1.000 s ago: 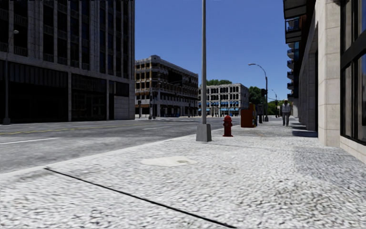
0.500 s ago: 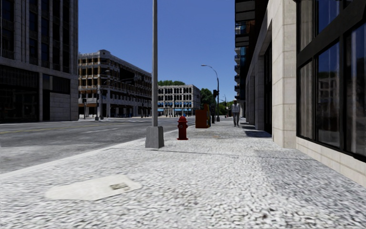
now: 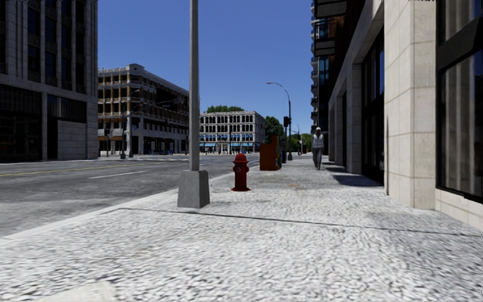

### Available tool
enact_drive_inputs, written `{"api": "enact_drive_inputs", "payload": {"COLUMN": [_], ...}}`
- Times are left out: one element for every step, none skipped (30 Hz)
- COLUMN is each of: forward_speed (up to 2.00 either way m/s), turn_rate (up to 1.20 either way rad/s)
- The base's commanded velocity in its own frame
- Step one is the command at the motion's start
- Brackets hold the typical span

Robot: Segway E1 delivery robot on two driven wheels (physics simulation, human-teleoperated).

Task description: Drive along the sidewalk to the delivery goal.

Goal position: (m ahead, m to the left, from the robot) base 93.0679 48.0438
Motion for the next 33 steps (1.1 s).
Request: {"api": "enact_drive_inputs", "payload": {"forward_speed": [1.95,1.95,1.95,1.95,1.95,1.98,1.99,1.99,1.99,1.99,1.99,1.99,1.99,1.99,1.99,1.99,1.99,1.99,1.99,1.99,1.99,1.99,1.99,1.99,1.96,1.96,1.77,1.59,1.5,1.5,1.47,1.46,1.45], "turn_rate": [0.0,0.0,0.0,0.0,0.0,-0.41,-0.59,-0.59,-0.65,-0.66,-0.67,-0.67,-0.67,-0.67,-0.53,-0.31,-0.31,-0.17,0.0,0.0,0.0,0.0,0.0,-0.04,-0.21,-0.21,-0.36,-0.4,-0.38,-0.38,-0.32,-0.26,-0.22]}}
